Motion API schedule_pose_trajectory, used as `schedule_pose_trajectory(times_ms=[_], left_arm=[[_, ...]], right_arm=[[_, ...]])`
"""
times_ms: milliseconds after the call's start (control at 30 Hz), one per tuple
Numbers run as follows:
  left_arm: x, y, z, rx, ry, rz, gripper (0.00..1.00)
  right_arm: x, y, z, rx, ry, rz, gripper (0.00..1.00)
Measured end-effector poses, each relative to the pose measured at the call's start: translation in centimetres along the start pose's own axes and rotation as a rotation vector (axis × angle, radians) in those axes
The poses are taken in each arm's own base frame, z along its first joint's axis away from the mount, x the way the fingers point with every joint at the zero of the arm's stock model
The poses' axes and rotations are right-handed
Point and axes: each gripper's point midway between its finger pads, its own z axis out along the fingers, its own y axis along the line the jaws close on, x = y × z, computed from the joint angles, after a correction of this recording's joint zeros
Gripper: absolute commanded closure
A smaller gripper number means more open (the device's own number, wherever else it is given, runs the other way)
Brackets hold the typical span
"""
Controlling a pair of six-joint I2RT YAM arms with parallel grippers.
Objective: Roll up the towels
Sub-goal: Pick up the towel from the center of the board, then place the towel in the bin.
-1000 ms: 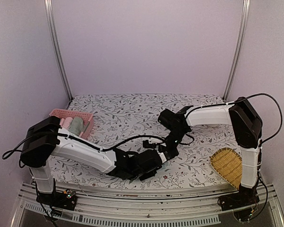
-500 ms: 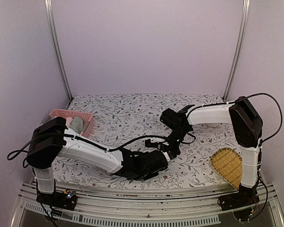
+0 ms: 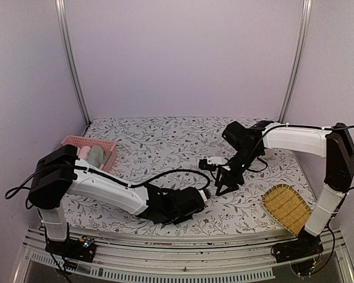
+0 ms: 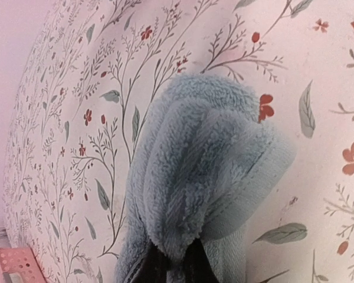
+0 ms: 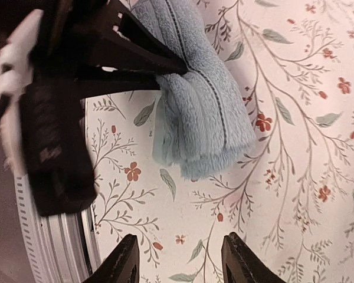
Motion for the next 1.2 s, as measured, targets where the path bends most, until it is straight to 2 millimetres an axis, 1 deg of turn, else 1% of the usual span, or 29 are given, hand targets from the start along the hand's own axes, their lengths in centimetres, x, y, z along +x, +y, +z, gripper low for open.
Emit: schedule_pose_trajectory(times_ms=[100, 200, 300, 367, 433, 467, 500, 533, 600, 767, 967, 1000, 1033, 1067, 1200], left_arm=[[0.8, 1.1, -0.3, -0.010, 0.023, -0.009, 1.00], [1.9, 2.4, -0.3, -0.025, 0.055, -0.023, 1.00], [3.0, 4.0, -0.4, -0.039, 0.085, -0.055, 1.00], [4.0, 5.8, -0.5, -0.059, 0.113, -0.086, 1.00], [4.8, 7.9, -0.5, -0.087, 0.138, -0.127, 1.00], [5.3, 9.1, -0.6, -0.107, 0.151, -0.149, 1.00], [5.6, 9.9, -0.8, -0.124, 0.159, -0.164, 1.00], [5.9, 11.1, -0.9, -0.148, 0.168, -0.184, 1.00], [6.6, 12.8, -1.1, -0.192, 0.189, -0.210, 1.00], [8.5, 16.8, -1.9, -0.291, 0.241, -0.262, 1.00], [10.6, 21.8, -3.3, -0.406, 0.278, -0.340, 1.00], [10.8, 22.4, -3.6, -0.420, 0.284, -0.346, 1.00], [11.4, 23.7, -4.0, -0.446, 0.290, -0.374, 1.00], [11.8, 24.6, -4.3, -0.463, 0.296, -0.389, 1.00], [14.5, 28.5, -5.3, -0.550, 0.342, -0.466, 1.00]], right_arm=[[-0.4, 0.3, -3.1, 0.064, -0.063, -0.002, 0.48], [-0.2, 0.1, -5.0, 0.110, -0.109, 0.024, 0.47], [0.3, -0.5, -5.6, 0.137, -0.144, 0.065, 0.47], [1.0, -0.9, -5.5, 0.143, -0.157, 0.093, 0.40], [1.7, -1.7, -5.3, 0.166, -0.183, 0.120, 0.37], [2.5, -2.3, -5.2, 0.187, -0.198, 0.135, 0.37], [3.0, -2.6, -5.2, 0.200, -0.203, 0.147, 0.14], [3.6, -2.9, -5.1, 0.216, -0.206, 0.163, 0.01], [4.2, -3.4, -5.3, 0.239, -0.213, 0.183, 0.01], [3.3, -4.3, -6.0, 0.281, -0.258, 0.165, 0.01], [3.0, -4.5, -6.1, 0.289, -0.268, 0.160, 0.01], [3.0, -4.5, -6.1, 0.290, -0.269, 0.161, 0.01], [3.0, -4.5, -6.1, 0.290, -0.269, 0.161, 0.01], [3.0, -4.5, -6.1, 0.289, -0.269, 0.161, 0.01], [2.9, -4.5, -6.1, 0.290, -0.271, 0.159, 0.01]])
